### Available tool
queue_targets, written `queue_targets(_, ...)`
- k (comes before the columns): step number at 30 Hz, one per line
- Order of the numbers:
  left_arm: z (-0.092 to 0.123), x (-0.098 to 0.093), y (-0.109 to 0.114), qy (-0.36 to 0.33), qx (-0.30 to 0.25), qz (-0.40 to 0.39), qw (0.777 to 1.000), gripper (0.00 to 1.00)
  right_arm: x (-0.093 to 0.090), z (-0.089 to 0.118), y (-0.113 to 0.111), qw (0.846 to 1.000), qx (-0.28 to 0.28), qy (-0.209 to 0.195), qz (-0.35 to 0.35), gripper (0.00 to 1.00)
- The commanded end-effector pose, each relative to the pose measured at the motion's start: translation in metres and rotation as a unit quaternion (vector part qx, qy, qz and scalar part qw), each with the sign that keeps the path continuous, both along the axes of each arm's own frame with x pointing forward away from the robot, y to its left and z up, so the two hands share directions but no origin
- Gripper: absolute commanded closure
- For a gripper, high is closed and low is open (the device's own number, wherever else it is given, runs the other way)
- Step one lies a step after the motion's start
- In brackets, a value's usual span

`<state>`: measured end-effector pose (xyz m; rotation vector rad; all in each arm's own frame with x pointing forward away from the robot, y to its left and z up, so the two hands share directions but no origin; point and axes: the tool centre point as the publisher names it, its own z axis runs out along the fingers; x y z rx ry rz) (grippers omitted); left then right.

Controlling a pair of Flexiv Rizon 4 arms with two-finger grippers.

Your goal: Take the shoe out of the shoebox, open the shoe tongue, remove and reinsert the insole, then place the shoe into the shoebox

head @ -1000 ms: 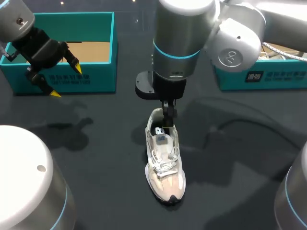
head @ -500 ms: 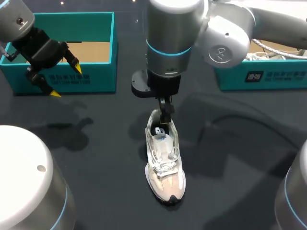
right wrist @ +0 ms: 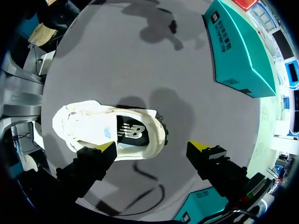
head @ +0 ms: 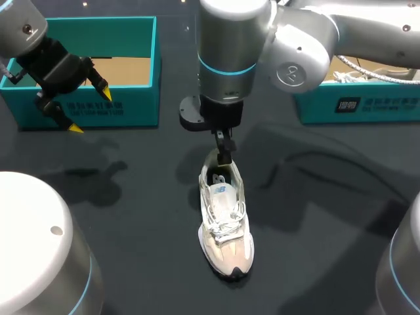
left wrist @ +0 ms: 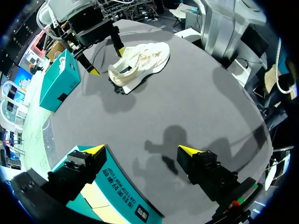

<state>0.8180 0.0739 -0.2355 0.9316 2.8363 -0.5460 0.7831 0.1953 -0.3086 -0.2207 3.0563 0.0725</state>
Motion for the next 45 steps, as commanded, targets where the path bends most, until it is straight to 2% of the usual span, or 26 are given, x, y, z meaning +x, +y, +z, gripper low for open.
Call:
queue_targets(1,0.0,-0.001,0.001,-0.001,0.001,0.0,1.0,0.0,0.006,-0.012,0.007,1.0,-0.001,0.004,0.001,0.0)
queue_targets(12,0.0,-0.001,0.001,-0.001,0.001,0.0,1.0,0.0,0.014,-0.037,0.011,1.0,-0.008,0.026,-0.012,0.0)
queue_targets(14,0.0,-0.001,0.001,-0.001,0.001,0.0,1.0,0.0,0.017,-0.041,0.01,0.999,-0.005,0.03,-0.013,0.04)
queue_targets(16,0.0,-0.001,0.001,-0.001,0.001,0.0,1.0,0.0,0.018,-0.045,0.009,0.999,-0.003,0.031,-0.015,0.19)
queue_targets(20,0.0,-0.001,0.001,-0.001,0.001,0.0,1.0,0.0,0.02,-0.052,0.008,0.999,-0.004,0.028,-0.019,0.27)
queue_targets(30,0.0,-0.001,0.001,-0.001,0.001,0.0,1.0,0.0,0.017,-0.065,0.001,0.999,0.008,0.022,-0.03,0.36)
queue_targets(42,0.0,-0.001,0.001,-0.001,0.001,0.0,1.0,0.0,0.015,-0.079,0.003,0.999,0.009,0.023,-0.03,0.38)
queue_targets(45,0.0,-0.001,0.001,-0.001,0.001,0.0,1.0,0.0,0.015,-0.082,0.004,0.999,0.008,0.025,-0.028,0.42)
